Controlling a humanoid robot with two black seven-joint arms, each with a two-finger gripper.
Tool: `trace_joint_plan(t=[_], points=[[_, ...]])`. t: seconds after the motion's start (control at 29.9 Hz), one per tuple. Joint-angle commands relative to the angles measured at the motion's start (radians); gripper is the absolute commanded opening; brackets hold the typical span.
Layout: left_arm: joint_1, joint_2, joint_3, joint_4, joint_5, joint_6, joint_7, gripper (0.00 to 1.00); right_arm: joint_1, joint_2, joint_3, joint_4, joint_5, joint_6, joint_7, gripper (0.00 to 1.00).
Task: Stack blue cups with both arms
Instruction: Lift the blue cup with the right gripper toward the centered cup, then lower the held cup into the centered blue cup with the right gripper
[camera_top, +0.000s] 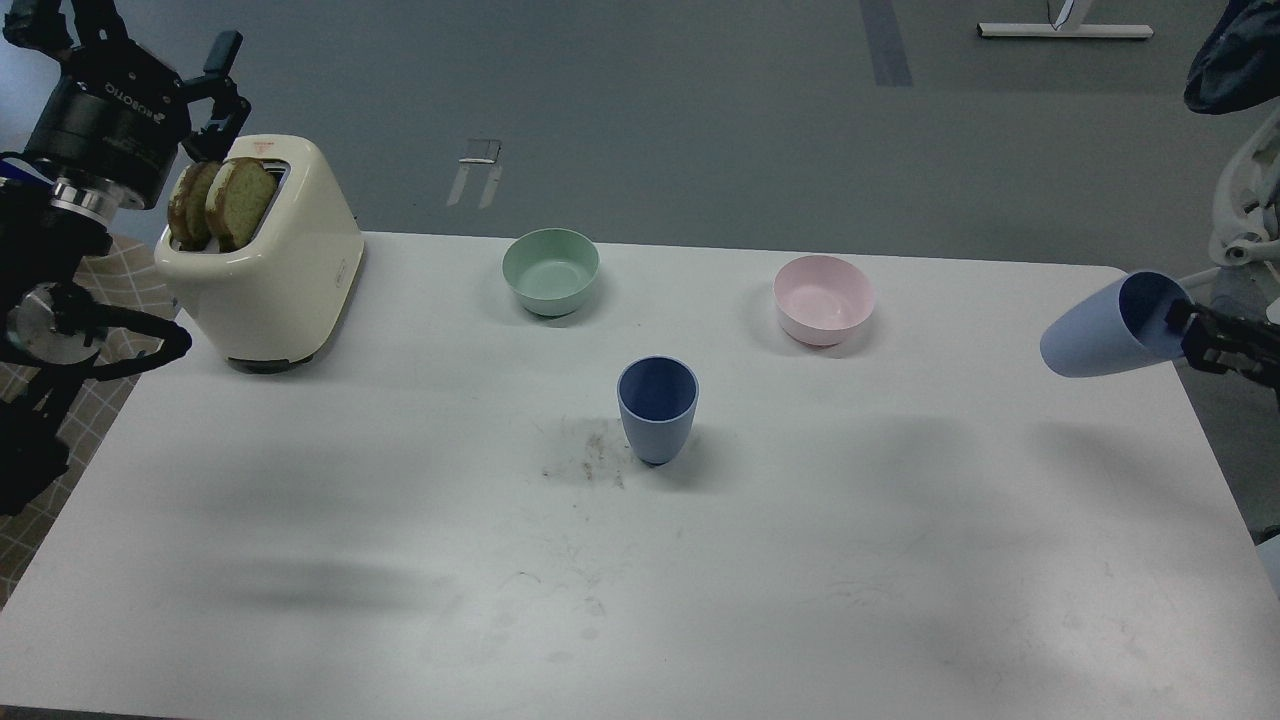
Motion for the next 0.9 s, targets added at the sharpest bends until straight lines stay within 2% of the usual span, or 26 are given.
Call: trace_joint_plan(t=[0.0,0.47,0.7,0.87], points=[[0.001,0.005,0.0,0.0,0.0,0.0,0.002,0.98,0.193,0.097,-0.115,-0.008,0.001,0.006,-0.001,0.0],[0.002,0.061,0.0,0.0,0.0,-0.022,0.002,0.98,0.637,0.365,-0.611,-0.088,-0.017,0.006,-0.011,0.0],[0.001,0.064,-0.003,0.0,0.0,-0.023,0.001,0.97,0.759,0.378,-0.744,-0.087,-0.037,0.006,-0.011,0.0],[0.001,0.064,-0.009,0.0,0.0,-0.023,0.001,0.98,0.786,0.389,-0.764,-0.087,-0.04,0.006,-0.011,0.0]])
